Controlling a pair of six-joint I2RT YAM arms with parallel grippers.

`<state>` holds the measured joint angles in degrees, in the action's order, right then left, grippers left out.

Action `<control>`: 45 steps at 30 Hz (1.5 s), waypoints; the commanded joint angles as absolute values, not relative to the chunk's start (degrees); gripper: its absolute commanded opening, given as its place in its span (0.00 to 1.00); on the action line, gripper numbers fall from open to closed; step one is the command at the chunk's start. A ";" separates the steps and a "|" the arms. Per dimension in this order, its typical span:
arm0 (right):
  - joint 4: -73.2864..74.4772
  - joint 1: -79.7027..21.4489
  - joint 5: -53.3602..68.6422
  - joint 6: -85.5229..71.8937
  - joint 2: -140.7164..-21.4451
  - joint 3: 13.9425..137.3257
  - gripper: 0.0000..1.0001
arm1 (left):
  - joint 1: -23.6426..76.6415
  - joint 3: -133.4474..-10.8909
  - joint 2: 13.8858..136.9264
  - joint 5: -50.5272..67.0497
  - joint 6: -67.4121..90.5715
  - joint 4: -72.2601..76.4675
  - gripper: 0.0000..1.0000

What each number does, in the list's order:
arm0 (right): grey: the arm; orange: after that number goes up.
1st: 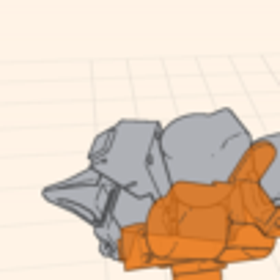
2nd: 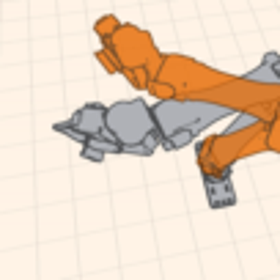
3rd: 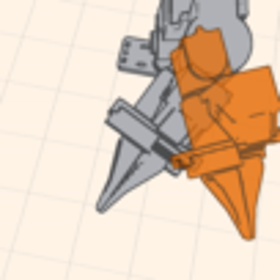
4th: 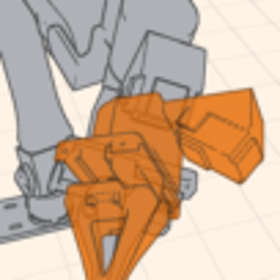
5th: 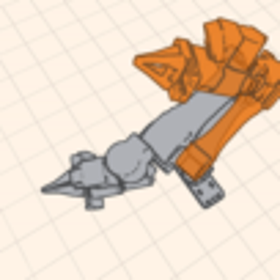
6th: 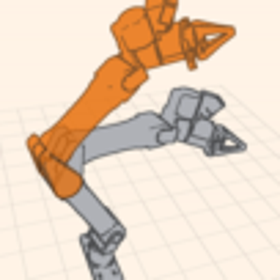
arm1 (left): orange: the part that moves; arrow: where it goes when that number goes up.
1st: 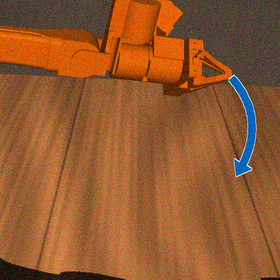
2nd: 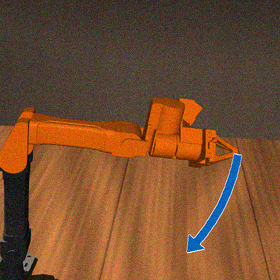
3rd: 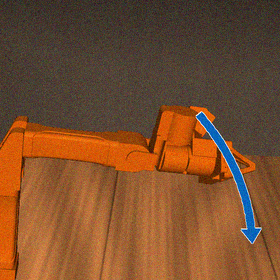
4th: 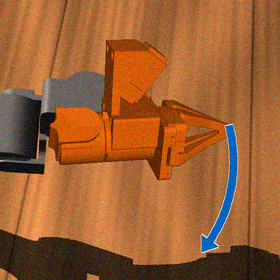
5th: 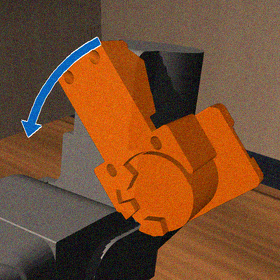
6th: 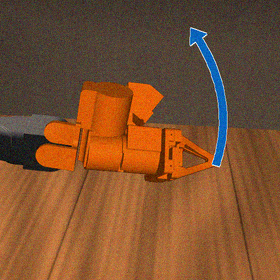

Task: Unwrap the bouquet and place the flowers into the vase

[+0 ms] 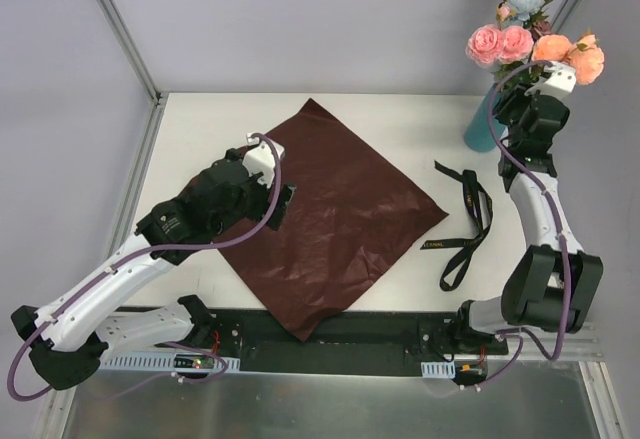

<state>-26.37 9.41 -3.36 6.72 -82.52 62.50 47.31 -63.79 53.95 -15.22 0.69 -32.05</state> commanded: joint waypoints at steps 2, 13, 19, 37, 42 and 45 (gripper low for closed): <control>-4.87 9.49 -0.89 -6.84 -73.31 73.37 0.39 | 47.72 -63.72 52.56 -15.03 1.49 -31.29 0.99; -0.35 6.07 18.28 -24.51 -75.31 87.70 0.37 | 47.73 -63.72 51.42 -14.33 1.67 -31.29 0.99; -0.26 1.59 14.25 -29.27 -81.29 95.18 0.36 | 47.73 -63.72 51.33 -14.68 1.67 -31.29 0.99; 2.64 0.18 -7.92 -27.86 -86.75 92.72 0.34 | 47.81 -63.54 51.41 -15.21 1.32 -31.29 0.99; 3.25 0.18 -3.09 -27.25 -83.16 92.46 0.35 | 47.81 -63.54 51.50 -15.47 1.32 -31.29 0.99; 5.62 0.09 -0.62 -26.54 -79.20 90.54 0.36 | 47.72 -63.46 51.24 -15.91 1.23 -31.29 0.99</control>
<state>5.19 0.12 -3.90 -27.62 -86.76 91.79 47.31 -63.79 52.07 -15.07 0.84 -32.05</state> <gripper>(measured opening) 0.352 0.990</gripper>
